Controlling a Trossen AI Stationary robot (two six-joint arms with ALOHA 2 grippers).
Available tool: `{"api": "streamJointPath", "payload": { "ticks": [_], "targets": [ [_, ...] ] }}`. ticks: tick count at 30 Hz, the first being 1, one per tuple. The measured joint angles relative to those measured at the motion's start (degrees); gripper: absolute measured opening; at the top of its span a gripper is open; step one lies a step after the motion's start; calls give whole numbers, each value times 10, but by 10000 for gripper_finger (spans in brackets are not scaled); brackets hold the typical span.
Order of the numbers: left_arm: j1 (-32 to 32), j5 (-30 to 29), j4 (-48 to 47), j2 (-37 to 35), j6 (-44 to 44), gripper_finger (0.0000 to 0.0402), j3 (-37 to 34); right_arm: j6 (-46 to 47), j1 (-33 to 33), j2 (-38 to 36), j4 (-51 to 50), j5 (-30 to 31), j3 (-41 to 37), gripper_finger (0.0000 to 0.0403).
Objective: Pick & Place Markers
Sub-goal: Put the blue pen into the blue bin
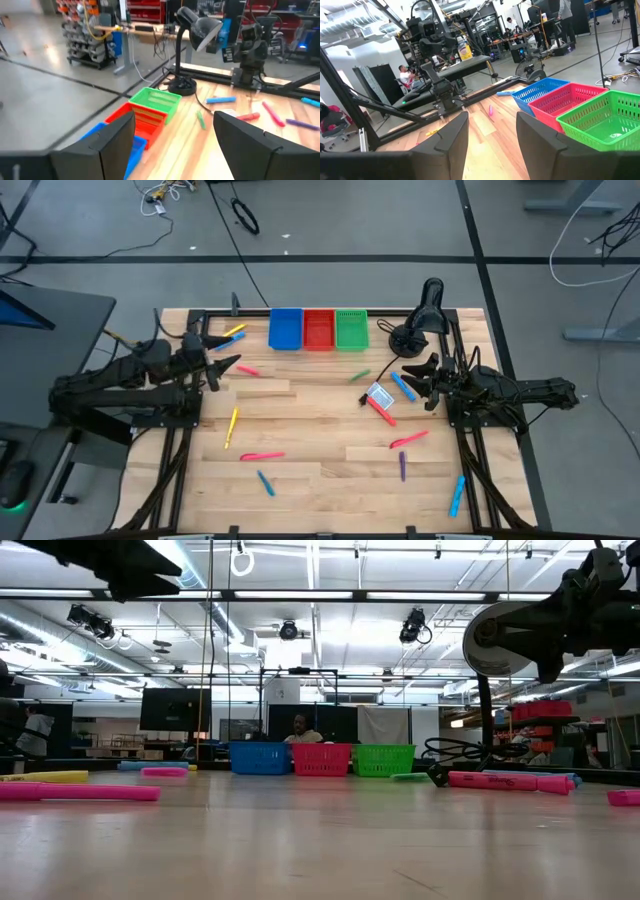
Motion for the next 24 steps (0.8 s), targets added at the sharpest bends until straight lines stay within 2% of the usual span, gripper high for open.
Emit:
{"api": "streamJointPath", "payload": {
  "ticks": [12,24],
  "targets": [
    [-60,5,-22,174,-12,273,111,0,0,0,0,0,0,166],
    [-133,5,-150,331,33,273,302,0,0,0,0,0,0,166]
  ]
}}
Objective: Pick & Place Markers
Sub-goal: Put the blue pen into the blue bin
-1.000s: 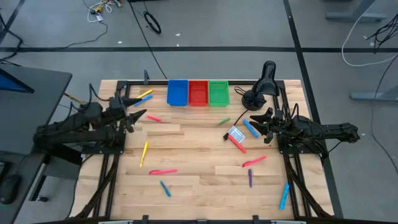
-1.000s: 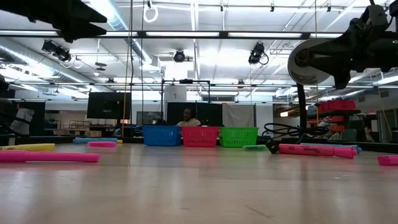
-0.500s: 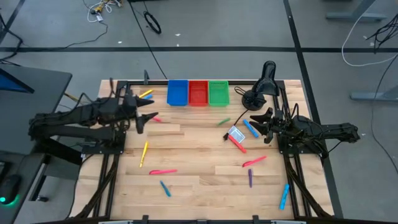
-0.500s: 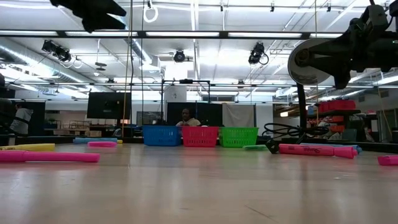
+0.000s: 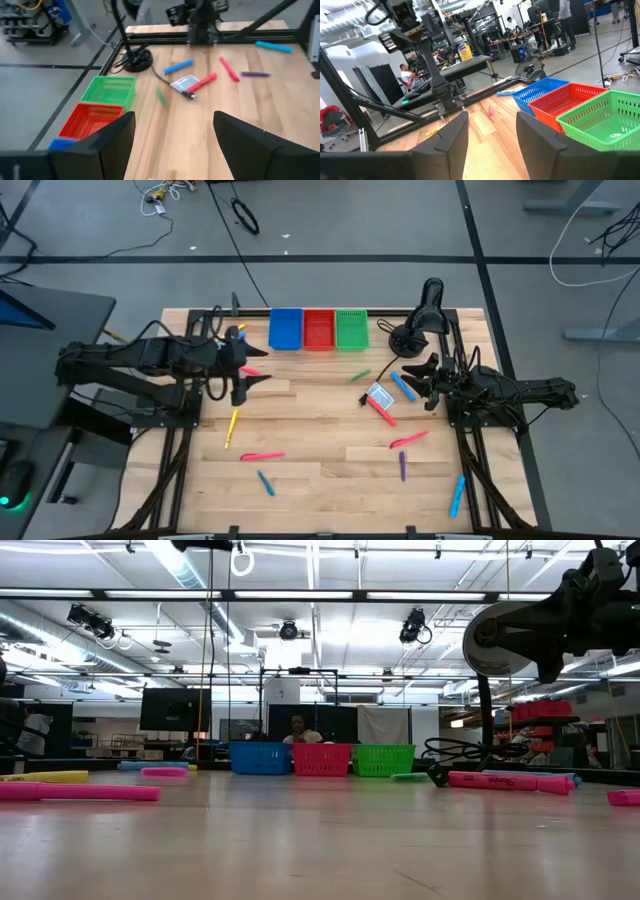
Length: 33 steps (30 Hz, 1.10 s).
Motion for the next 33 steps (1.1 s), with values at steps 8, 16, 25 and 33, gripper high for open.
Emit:
{"api": "streamJointPath", "payload": {
  "ticks": [8,16,25,33],
  "targets": [
    [-41,30,-88,78,16,273,113,0,0,0,0,0,0,166],
    [-73,95,-199,149,40,273,226,0,0,0,0,0,0,166],
    [-115,146,-275,223,77,273,324,0,0,0,0,0,0,166],
    [-144,182,-356,282,125,273,391,0,0,0,0,0,0,166]
  ]
}}
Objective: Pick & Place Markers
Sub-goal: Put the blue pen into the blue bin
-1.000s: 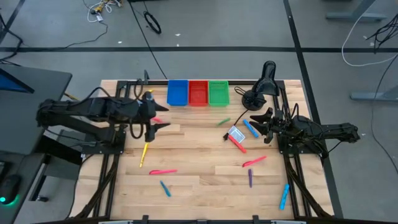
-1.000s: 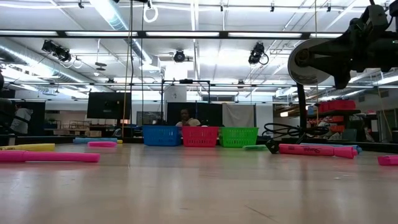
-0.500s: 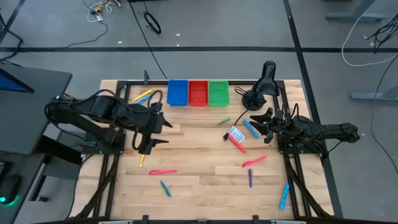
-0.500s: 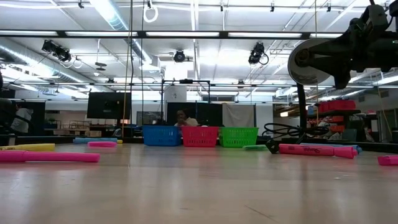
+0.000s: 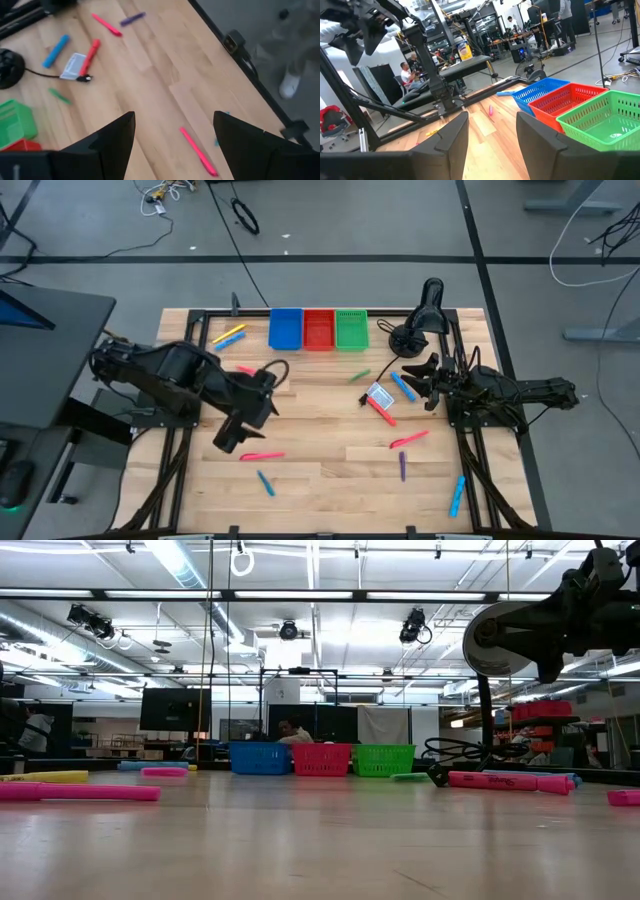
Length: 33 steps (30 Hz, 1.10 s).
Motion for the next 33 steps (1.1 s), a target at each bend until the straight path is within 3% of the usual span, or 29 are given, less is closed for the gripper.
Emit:
{"api": "streamJointPath", "payload": {
  "ticks": [16,33],
  "targets": [
    [-68,0,-71,68,61,273,12,0,0,0,0,0,0,166],
    [-109,-6,-130,71,59,273,10,0,0,0,0,0,0,166]
  ]
}}
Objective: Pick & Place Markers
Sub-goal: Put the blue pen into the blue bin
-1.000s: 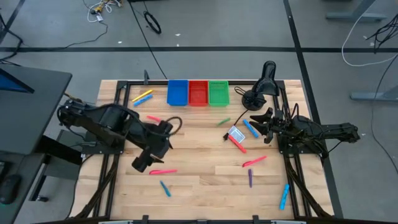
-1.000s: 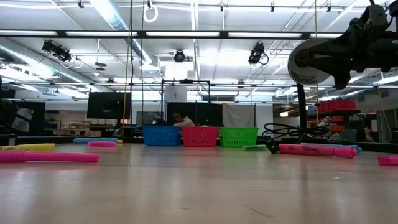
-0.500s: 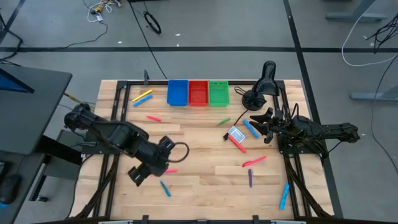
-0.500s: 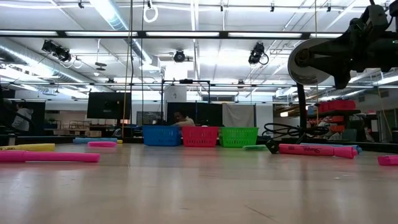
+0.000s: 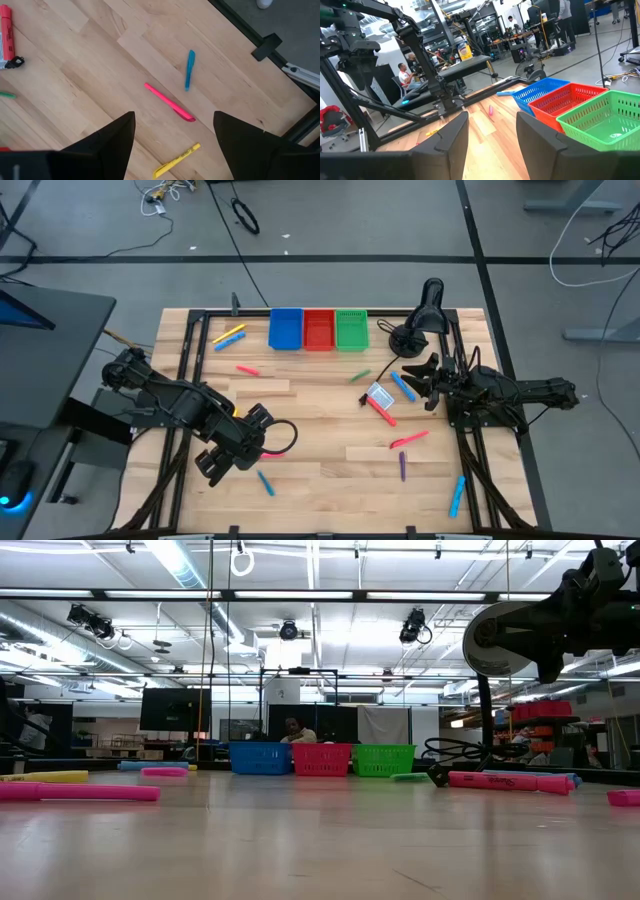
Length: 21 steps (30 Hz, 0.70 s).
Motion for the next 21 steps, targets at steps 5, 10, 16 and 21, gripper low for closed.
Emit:
{"api": "streamJointPath", "payload": {
  "ticks": [5,10,16,21],
  "targets": [
    [0,0,-1,0,1,273,0,0,0,0,0,0,0,166],
    [-6,5,-6,15,2,273,-3,0,0,0,0,0,0,166],
    [-20,6,-24,33,-2,273,-4,0,0,0,-1,0,0,166],
    [-23,6,-27,56,-2,273,-4,0,0,0,-1,0,0,166]
  ]
}}
